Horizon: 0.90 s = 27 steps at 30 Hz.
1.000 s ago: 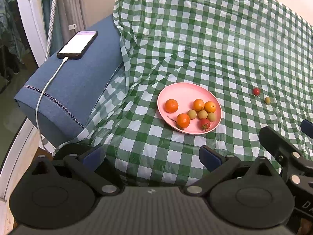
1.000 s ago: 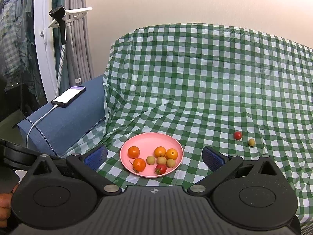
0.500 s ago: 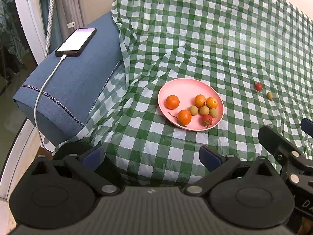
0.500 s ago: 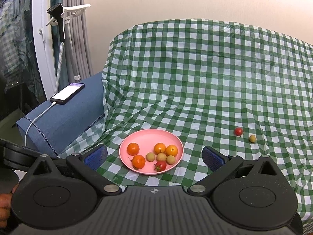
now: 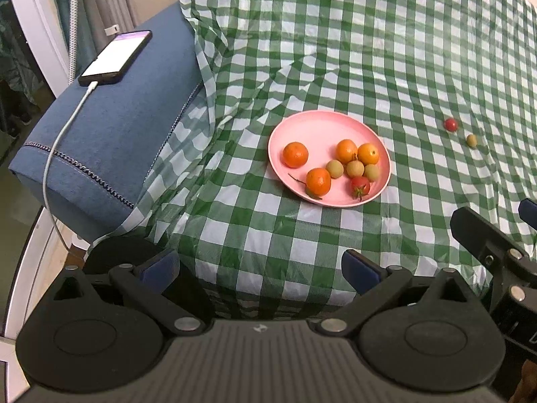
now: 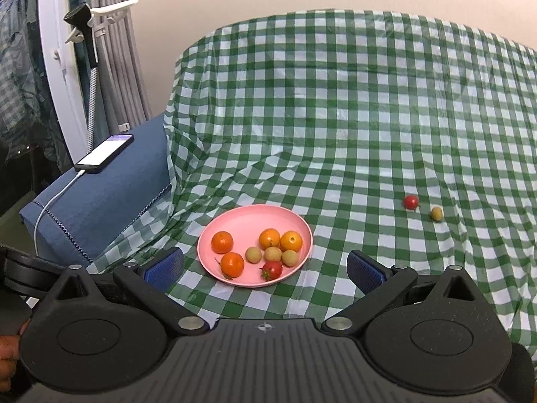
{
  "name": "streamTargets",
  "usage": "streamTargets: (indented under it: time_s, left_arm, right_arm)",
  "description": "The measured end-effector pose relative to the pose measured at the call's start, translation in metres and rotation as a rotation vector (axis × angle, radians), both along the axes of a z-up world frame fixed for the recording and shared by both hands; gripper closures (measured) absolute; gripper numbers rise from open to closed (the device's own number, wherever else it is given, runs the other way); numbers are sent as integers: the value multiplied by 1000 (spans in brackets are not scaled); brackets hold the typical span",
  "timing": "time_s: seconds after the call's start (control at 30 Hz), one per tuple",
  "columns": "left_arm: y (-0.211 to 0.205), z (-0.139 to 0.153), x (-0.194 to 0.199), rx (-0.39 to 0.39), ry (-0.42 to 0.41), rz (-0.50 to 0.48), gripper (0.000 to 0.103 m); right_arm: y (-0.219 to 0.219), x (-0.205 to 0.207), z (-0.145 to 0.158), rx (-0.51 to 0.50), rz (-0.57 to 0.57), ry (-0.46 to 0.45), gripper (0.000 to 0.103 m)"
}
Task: Organize fruits
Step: 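Move both tools toward the red cherry tomato and yellow fruit on the cloth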
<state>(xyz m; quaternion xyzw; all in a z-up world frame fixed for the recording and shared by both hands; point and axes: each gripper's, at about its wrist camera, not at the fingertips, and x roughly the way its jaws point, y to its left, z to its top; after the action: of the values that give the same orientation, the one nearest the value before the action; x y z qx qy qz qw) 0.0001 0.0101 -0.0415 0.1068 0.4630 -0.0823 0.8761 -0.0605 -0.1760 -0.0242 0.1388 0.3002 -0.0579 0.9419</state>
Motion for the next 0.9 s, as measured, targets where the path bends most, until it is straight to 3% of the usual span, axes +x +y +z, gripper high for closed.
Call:
streamTargets:
  time_s: [0.27, 0.5, 0.67, 0.9]
  left_arm:
    - [-29, -13, 17, 73, 30, -45, 0]
    - [-80, -21, 55, 98, 43, -87, 0]
    - [-142, -24, 96, 83, 19, -143, 0]
    - [-254, -51, 164, 34, -3, -252, 0]
  right_arm:
    - [-29, 11, -21, 51, -87, 21, 1]
    - [-93, 24, -56, 46, -255, 63, 1]
    - [-157, 46, -89, 8, -392, 87, 1]
    - [-242, 105, -147, -77, -457, 117, 1]
